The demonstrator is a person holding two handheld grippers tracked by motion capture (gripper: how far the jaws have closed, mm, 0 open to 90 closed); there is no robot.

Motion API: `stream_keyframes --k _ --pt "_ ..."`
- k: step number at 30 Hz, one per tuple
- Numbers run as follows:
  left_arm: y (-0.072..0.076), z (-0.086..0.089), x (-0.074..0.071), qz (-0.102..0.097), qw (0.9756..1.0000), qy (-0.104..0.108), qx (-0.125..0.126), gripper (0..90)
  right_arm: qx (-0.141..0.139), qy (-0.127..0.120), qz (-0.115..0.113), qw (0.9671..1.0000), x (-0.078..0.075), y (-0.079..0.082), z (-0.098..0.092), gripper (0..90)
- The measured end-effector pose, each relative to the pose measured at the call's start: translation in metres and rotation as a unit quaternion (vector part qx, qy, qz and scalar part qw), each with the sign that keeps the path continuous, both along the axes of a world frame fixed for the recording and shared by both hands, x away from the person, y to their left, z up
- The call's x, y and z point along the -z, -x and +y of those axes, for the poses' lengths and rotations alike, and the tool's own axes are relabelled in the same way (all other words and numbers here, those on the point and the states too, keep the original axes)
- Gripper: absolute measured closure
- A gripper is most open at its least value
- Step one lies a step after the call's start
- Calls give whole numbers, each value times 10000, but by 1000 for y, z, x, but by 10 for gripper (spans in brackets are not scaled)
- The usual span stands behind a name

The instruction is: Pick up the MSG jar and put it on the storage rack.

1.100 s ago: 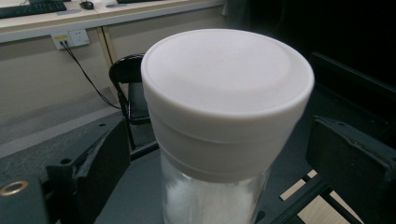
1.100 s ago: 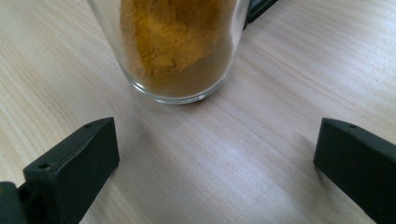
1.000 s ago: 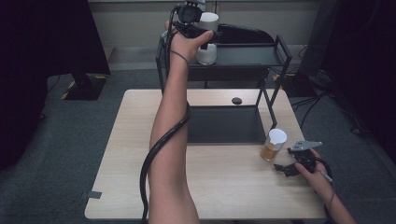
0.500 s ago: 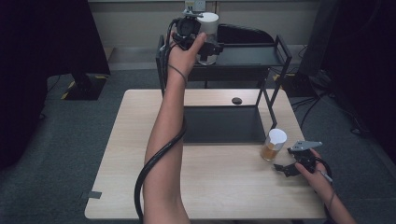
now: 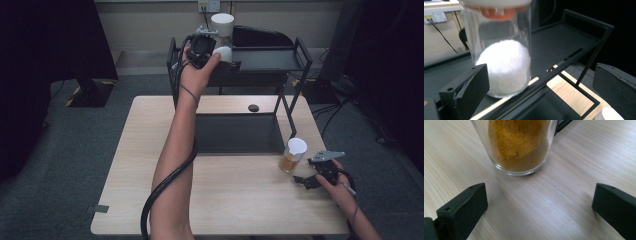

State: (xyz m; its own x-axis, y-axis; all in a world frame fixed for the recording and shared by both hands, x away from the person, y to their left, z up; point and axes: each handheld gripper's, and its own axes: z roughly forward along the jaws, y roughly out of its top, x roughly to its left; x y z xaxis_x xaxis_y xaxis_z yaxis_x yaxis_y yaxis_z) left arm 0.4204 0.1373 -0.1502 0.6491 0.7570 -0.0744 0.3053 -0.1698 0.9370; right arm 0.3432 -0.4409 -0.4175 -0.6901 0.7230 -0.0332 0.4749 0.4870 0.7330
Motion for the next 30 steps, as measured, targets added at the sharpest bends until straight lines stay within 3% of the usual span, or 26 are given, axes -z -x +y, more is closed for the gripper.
stream_keyframes --k 15,30 --pt "3 5 26 28 9997 75 216 4 -1 0 -1 10000 0 0 0 0" --pt "6 8 54 -26 9981 159 600 4 0 -2 -2 10000 0 0 0 0"
